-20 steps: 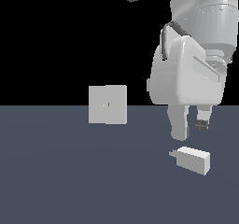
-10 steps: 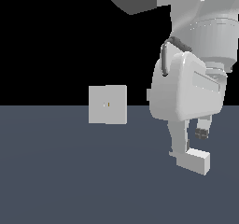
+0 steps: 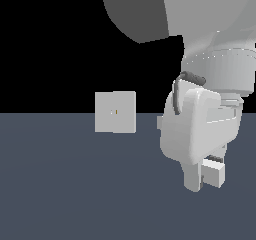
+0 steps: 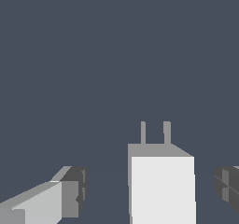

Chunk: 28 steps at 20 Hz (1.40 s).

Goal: Plug the charger into the wall socket.

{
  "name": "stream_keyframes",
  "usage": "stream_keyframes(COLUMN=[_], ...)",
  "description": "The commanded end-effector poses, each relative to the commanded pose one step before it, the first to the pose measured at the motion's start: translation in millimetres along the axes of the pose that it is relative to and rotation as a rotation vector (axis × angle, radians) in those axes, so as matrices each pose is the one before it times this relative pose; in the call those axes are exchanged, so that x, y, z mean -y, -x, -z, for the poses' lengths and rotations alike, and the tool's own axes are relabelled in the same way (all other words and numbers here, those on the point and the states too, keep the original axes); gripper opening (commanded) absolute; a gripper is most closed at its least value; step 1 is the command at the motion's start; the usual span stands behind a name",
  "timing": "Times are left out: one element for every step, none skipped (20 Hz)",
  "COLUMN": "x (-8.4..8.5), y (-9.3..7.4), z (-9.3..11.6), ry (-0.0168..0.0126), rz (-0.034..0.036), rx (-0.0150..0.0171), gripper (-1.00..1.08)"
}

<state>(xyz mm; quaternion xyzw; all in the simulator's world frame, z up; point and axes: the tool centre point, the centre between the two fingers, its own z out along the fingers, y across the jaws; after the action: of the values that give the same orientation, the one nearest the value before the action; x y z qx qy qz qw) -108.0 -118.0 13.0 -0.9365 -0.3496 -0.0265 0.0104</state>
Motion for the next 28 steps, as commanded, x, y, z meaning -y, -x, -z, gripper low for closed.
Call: stream_keyframes(x=[-0.48,0.00,0.00,0.00,0.00,0.00,0.00,0.00,0.00,0.00,-0.07,0.04,0.27,0.50,0.69,0.88,1.07,1.27,1.45,1.64,1.82,2.00,2.18,2.36,2.53,2.70,2.86,3.01], y=[-0.23,0.00,0.00,0.00,0.00,0.00,0.00,0.00,0.00,0.00,-0.07,0.03,-0.12,-0.29,-0.39,-0.50,-0.60,-0.72,-0.82,-0.93,-1.04,-1.14,-1.25,-1.36,-1.46,-1.57,-1.67,-1.76], z=[-1.22,0.00,0.00,0.00,0.00,0.00,0.00,0.00,0.00,0.00,0.06,0.21,0.16,0.25,0.35,0.45,0.55,0.65,0.75,0.85,0.94,1.04,1.13,1.22,1.31,1.39,1.48,1.56], ry=[0.00109,0.00000,0.00000,0.00000,0.00000,0.00000,0.00000,0.00000,0.00000,0.00000,0.00000,0.00031,0.00012,0.00016,0.00023,0.00029,0.00036,0.00042,0.00049,0.00055,0.00061,0.00067,0.00072,0.00078,0.00083,0.00088,0.00093,0.00098], rz=[0.00019,0.00000,0.00000,0.00000,0.00000,0.00000,0.00000,0.00000,0.00000,0.00000,0.00000,-0.00078,-0.00182,-0.00284,-0.00402,-0.00516,-0.00632,-0.00739,-0.00853,-0.00963,-0.01070,-0.01178,-0.01281,-0.01382,-0.01483,-0.01580,-0.01675,-0.01769], rx=[-0.00067,0.00000,0.00000,0.00000,0.00000,0.00000,0.00000,0.00000,0.00000,0.00000,0.00000,-0.00012,-0.00002,-0.00002,-0.00003,-0.00004,-0.00004,-0.00005,-0.00006,-0.00007,-0.00008,-0.00009,-0.00010,-0.00010,-0.00011,-0.00012,-0.00013,-0.00013], gripper=[-1.00,-1.00,-1.00,-1.00,-1.00,-1.00,-1.00,-1.00,-1.00,-1.00,-1.00,-1.00,-1.00,-1.00,-1.00,-1.00,-1.00,-1.00,-1.00,-1.00,-1.00,-1.00,-1.00,-1.00,-1.00,-1.00,-1.00,-1.00])
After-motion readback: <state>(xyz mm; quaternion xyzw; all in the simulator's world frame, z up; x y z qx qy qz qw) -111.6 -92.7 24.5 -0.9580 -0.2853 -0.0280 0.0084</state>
